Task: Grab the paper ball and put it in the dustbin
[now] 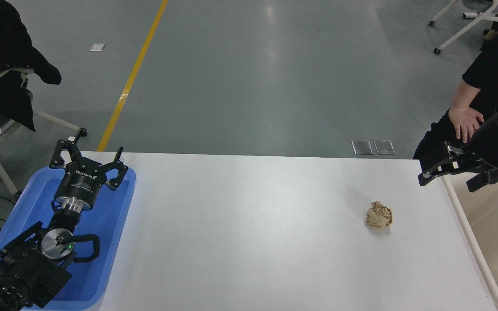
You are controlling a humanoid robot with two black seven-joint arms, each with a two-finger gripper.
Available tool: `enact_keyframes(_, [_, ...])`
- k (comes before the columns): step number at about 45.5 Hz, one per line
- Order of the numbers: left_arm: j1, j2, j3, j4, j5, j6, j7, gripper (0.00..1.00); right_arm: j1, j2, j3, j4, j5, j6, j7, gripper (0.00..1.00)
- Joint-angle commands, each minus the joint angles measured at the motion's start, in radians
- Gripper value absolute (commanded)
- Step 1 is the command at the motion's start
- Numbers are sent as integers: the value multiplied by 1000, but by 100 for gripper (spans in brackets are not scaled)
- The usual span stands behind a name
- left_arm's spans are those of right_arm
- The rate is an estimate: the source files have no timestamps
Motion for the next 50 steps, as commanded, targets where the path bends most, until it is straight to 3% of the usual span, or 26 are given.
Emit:
enact_keyframes(1, [0,0,0,0,0,0,0,100,-1,1,-4,-30,3,1,1,100])
enact_keyframes(20, [0,0,0,0,0,0,0,100,-90,9,16,-153,2,-16,1,100])
enact_keyframes(41, [0,0,0,0,0,0,0,100,-447,130,62,-268,2,-525,1,100])
enact_keyframes(50, [0,0,0,0,0,0,0,100,-596,165,147,-332,3,-654,1,100])
